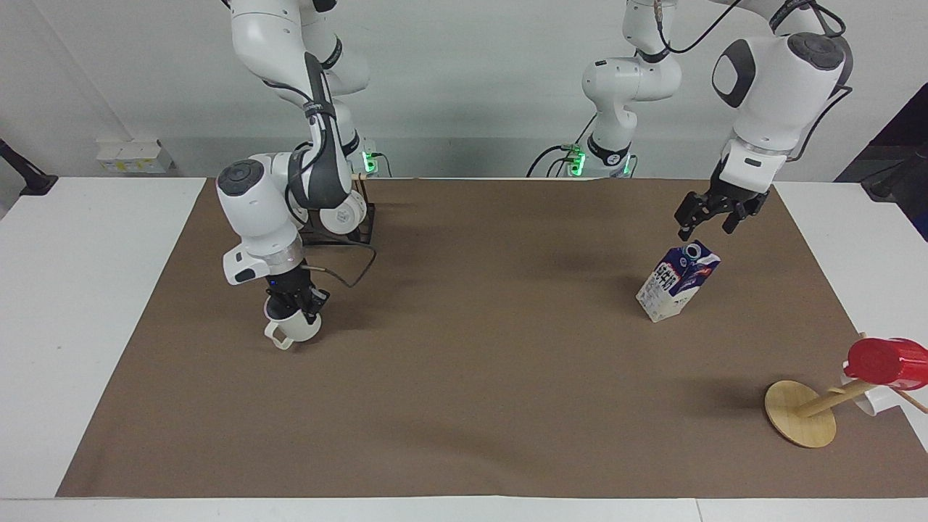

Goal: Place cup and milk on table

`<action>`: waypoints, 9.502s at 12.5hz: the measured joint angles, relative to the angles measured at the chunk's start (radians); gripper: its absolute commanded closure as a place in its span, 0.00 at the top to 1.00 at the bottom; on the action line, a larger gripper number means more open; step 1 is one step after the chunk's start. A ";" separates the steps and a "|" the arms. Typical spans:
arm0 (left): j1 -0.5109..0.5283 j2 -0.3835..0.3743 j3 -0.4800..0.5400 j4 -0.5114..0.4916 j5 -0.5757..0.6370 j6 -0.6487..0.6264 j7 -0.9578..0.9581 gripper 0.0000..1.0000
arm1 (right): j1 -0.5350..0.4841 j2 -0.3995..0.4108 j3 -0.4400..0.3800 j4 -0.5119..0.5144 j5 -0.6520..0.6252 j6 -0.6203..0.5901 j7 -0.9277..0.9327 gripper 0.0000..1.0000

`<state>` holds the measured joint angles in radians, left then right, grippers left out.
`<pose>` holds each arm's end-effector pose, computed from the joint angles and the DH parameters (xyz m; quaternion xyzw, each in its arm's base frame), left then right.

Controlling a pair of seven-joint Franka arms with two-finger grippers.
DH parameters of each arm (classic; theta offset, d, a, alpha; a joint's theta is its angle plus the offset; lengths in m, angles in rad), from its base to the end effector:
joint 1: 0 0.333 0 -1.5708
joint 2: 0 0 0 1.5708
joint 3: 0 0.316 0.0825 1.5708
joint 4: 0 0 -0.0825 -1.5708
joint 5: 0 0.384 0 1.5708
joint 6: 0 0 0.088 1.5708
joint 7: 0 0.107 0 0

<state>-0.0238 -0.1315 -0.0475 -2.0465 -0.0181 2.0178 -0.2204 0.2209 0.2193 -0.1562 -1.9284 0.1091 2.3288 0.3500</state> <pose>0.5267 -0.0396 0.5077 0.9956 0.0779 0.0500 0.0126 0.6201 0.0465 0.3954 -0.9805 0.1714 -0.0847 0.0446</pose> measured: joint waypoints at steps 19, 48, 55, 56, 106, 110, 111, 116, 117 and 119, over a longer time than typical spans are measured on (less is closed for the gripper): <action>0.000 0.040 0.008 -0.093 0.000 0.164 -0.005 0.86 | 0.474 0.182 0.004 0.292 -0.273 -0.240 0.896 0.00; -0.012 0.039 0.002 0.046 0.000 0.011 0.011 0.41 | 0.532 0.217 0.000 0.283 -0.256 -0.093 1.036 1.00; -0.131 0.039 -0.005 0.081 -0.063 -0.033 -0.030 0.41 | 0.426 0.021 -0.003 0.288 -0.189 -0.289 0.676 1.00; -0.167 0.039 -0.005 0.082 -0.065 -0.033 -0.069 0.41 | 0.397 -0.007 -0.003 0.288 -0.188 -0.324 0.603 1.00; -0.085 0.013 0.033 0.325 -0.015 -0.408 0.202 1.00 | -0.084 -0.298 -0.006 0.409 -0.129 -0.880 -0.265 1.00; -0.078 0.013 0.033 0.333 -0.014 -0.411 0.199 1.00 | -0.084 -0.298 -0.005 0.409 -0.130 -0.873 -0.265 1.00; -0.068 0.013 0.033 0.336 -0.014 -0.411 0.199 1.00 | -0.084 -0.298 -0.006 0.408 -0.130 -0.862 -0.265 1.00; -0.015 0.013 0.034 0.350 -0.007 -0.411 0.200 1.00 | -0.084 -0.298 -0.006 0.407 -0.130 -0.854 -0.265 1.00; -0.007 0.013 0.034 0.350 -0.007 -0.411 0.205 1.00 | -0.084 -0.298 -0.006 0.407 -0.130 -0.854 -0.265 1.00; 0.000 0.014 0.036 0.351 -0.006 -0.411 0.219 1.00 | -0.084 -0.298 -0.006 0.407 -0.130 -0.854 -0.265 1.00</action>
<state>-0.0238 -0.1178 -0.0112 -1.6958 -0.0245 1.6071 -0.0014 0.1371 -0.0787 -0.1617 -1.5212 -0.0207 1.4750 0.0846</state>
